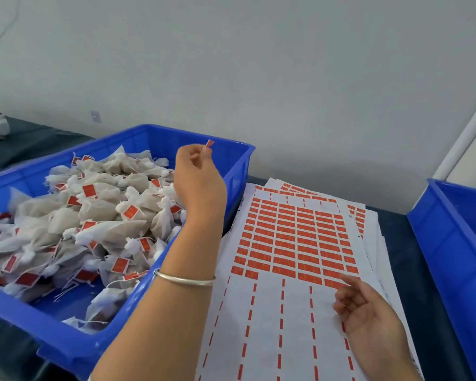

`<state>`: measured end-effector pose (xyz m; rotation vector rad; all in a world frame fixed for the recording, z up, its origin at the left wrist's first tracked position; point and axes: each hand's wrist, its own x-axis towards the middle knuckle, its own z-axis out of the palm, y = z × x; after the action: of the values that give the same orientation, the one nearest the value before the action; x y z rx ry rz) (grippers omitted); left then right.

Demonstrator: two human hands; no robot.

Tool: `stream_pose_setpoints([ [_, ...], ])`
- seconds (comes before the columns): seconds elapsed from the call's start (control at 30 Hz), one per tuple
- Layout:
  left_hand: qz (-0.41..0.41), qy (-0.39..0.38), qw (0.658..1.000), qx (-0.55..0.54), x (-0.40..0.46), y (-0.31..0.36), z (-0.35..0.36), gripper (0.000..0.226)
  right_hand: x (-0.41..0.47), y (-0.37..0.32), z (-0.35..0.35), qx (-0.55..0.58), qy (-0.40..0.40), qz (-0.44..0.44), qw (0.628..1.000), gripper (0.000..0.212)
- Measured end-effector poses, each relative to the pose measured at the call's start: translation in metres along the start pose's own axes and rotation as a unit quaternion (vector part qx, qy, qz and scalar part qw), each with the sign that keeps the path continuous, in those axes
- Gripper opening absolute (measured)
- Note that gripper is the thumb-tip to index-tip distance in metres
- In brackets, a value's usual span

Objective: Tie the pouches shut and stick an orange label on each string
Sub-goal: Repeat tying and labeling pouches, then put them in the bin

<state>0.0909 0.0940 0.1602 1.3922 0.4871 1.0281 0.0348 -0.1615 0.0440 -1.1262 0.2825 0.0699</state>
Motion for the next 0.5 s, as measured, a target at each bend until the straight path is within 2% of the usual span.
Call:
stream_pose_setpoints([
  [0.07, -0.059, -0.003, 0.998, -0.002, 0.001, -0.012, 0.002, 0.011, 0.001, 0.002, 0.000, -0.025, 0.002, -0.014, 1.000, 0.023],
  [0.17, -0.126, -0.015, 0.992, -0.009, -0.007, -0.022, 0.006, 0.020, 0.004, 0.011, -0.003, -0.125, 0.001, -0.059, 0.990, 0.024],
  [0.27, -0.107, -0.074, 0.991, 0.031, -0.025, -0.026, 0.010, 0.033, 0.008, 0.019, -0.004, -0.235, -0.005, -0.091, 0.968, 0.021],
  [0.4, -0.048, -0.173, 0.982, 0.053, -0.066, -0.048, 0.009, 0.034, 0.009, 0.022, -0.006, -0.282, -0.008, -0.095, 0.955, 0.021],
  [0.5, -0.109, -0.273, 0.945, 0.144, -0.096, -0.070, 0.012, 0.029, 0.006, 0.019, -0.003, -0.302, -0.007, -0.094, 0.948, 0.020],
])
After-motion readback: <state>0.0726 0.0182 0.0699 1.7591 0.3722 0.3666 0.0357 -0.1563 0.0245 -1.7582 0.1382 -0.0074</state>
